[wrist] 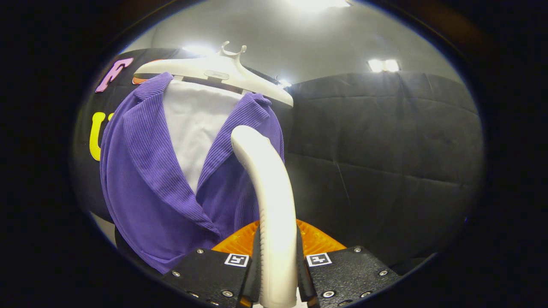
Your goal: Iron the clothes twice with a garment steamer, once on the left side and once on the right side.
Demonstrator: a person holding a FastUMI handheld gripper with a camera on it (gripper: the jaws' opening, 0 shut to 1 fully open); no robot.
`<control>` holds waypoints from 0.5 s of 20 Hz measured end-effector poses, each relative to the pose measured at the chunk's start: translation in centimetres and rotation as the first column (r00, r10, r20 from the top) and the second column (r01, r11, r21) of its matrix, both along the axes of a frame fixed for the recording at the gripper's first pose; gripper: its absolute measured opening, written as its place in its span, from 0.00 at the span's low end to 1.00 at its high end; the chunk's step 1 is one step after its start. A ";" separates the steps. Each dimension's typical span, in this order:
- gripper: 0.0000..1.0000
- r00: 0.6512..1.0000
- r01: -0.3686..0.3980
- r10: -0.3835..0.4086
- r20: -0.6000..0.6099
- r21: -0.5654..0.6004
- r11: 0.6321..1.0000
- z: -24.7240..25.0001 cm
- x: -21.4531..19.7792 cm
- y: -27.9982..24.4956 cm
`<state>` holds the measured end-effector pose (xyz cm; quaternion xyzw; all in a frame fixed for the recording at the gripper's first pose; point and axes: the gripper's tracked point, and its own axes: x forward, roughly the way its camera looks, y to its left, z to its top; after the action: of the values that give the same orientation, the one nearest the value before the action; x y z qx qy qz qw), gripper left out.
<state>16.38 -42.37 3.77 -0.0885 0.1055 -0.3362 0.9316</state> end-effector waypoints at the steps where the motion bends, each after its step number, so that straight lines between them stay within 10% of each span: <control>1: 0.34 1.000 0.000 0.000 0.011 0.004 1.000 0.0 0.7 0.1; 10: 0.34 0.994 0.063 -0.066 -0.082 -0.042 0.997 -4.2 1.3 -1.0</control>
<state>17.66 -43.36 -0.45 -0.1174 0.1404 -0.3640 0.9132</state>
